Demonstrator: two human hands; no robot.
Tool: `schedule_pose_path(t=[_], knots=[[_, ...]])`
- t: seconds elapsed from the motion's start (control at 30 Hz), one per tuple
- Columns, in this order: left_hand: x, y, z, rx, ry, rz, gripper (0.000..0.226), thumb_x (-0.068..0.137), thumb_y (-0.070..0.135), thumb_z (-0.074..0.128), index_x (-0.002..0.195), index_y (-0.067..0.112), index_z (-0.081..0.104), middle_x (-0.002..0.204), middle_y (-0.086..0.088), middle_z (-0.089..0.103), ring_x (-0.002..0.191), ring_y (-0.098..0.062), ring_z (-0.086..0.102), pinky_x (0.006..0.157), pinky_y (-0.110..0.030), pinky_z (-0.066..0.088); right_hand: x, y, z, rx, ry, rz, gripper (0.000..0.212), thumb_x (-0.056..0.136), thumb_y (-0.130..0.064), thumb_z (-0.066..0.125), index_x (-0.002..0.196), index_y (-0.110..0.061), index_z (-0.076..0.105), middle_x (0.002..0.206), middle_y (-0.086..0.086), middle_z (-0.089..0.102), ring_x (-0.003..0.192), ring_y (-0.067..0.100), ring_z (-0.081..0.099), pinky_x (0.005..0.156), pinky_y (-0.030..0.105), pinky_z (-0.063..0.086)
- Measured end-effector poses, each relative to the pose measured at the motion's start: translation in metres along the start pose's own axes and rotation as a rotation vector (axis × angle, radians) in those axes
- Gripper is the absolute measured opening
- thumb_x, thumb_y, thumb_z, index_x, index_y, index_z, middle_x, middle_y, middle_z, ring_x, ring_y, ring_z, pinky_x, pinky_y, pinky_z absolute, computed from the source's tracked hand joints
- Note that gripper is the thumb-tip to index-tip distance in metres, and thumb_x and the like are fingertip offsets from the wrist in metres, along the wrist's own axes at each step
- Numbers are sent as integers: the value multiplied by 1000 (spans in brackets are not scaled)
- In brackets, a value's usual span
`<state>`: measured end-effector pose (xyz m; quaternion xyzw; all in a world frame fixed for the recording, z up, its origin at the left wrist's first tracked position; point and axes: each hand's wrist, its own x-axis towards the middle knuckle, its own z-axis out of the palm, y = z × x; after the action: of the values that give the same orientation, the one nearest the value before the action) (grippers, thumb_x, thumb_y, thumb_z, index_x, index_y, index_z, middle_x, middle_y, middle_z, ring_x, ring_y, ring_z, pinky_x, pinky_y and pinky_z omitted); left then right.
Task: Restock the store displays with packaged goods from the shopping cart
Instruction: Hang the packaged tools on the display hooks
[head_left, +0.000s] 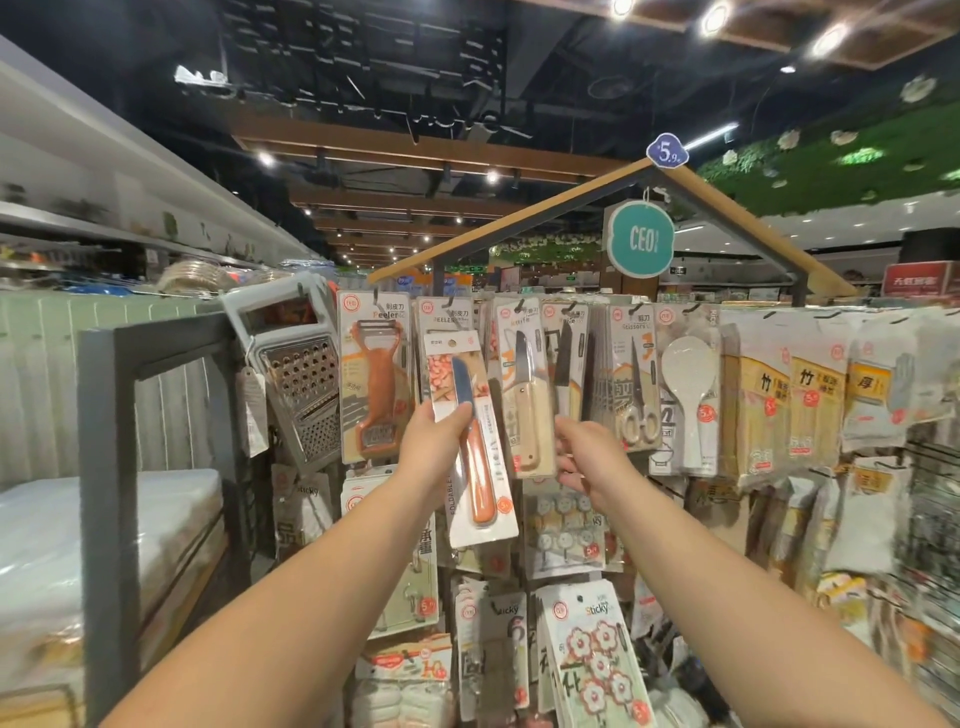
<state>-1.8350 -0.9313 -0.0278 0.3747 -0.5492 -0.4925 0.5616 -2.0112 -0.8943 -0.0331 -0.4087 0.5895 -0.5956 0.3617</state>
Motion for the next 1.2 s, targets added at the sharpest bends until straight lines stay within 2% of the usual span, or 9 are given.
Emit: schedule_pose_path(t=[0.1,0.33,0.47,0.6,0.67,0.73,0.87,1.0,1.2], knots=[[1,-2,0,-9,-14,17,28,98,24,58,124,13,58,108,-6,71,93,-21,69,80,-37,55,-12,7,4,-152,-12,-63,47,101,-40,50,132,-6,51,120,-1,53,115,21,53,107,47,43],[-5,-2,11,-72,-23,31,24,99,16,57,122,8,60,105,-12,72,88,-25,70,80,-41,57,-39,26,17,-89,-436,-37,16,98,-23,59,107,-13,66,89,2,75,84,16,72,80,39,60],[-8,0,23,-73,-74,8,21,100,20,54,119,13,60,108,-10,71,94,-25,69,86,-42,56,-37,30,25,-26,-309,-127,11,96,-13,61,107,-11,63,99,10,73,89,25,71,90,51,56],[-8,12,28,-103,-228,5,34,101,42,48,114,16,65,103,-2,72,87,-14,69,81,-36,53,-26,18,19,-41,-125,-264,8,97,-19,60,101,-27,61,103,-1,72,95,18,71,88,39,58],[-5,18,26,-99,-231,-8,38,99,47,47,125,21,57,126,-3,64,111,-18,62,100,-41,47,-17,9,15,-11,-77,-277,12,98,-23,60,110,-22,62,104,0,73,95,18,71,88,40,58],[0,26,24,-73,-205,-16,50,100,48,46,142,21,44,139,-4,53,128,-24,51,110,-45,38,-9,2,12,-22,-43,-267,20,98,-24,60,116,-17,62,104,3,72,94,20,70,92,45,56],[4,35,19,-61,-215,-19,46,100,47,47,139,23,44,131,-2,55,124,-23,50,101,-40,38,4,-3,9,-20,-46,-237,18,96,-17,60,112,-12,66,103,7,73,93,20,68,91,43,55],[3,26,13,-11,-224,-49,50,99,48,49,142,23,41,136,-4,55,124,-24,52,110,-46,37,6,-6,8,-32,-64,-279,28,98,-17,58,125,-13,62,108,1,72,96,18,70,86,38,57],[5,21,12,54,-253,-114,52,99,46,49,143,18,44,140,-7,54,125,-26,53,112,-50,38,11,-7,9,-127,20,-366,75,93,-31,63,156,-27,22,154,-5,40,132,19,49,107,46,45]])
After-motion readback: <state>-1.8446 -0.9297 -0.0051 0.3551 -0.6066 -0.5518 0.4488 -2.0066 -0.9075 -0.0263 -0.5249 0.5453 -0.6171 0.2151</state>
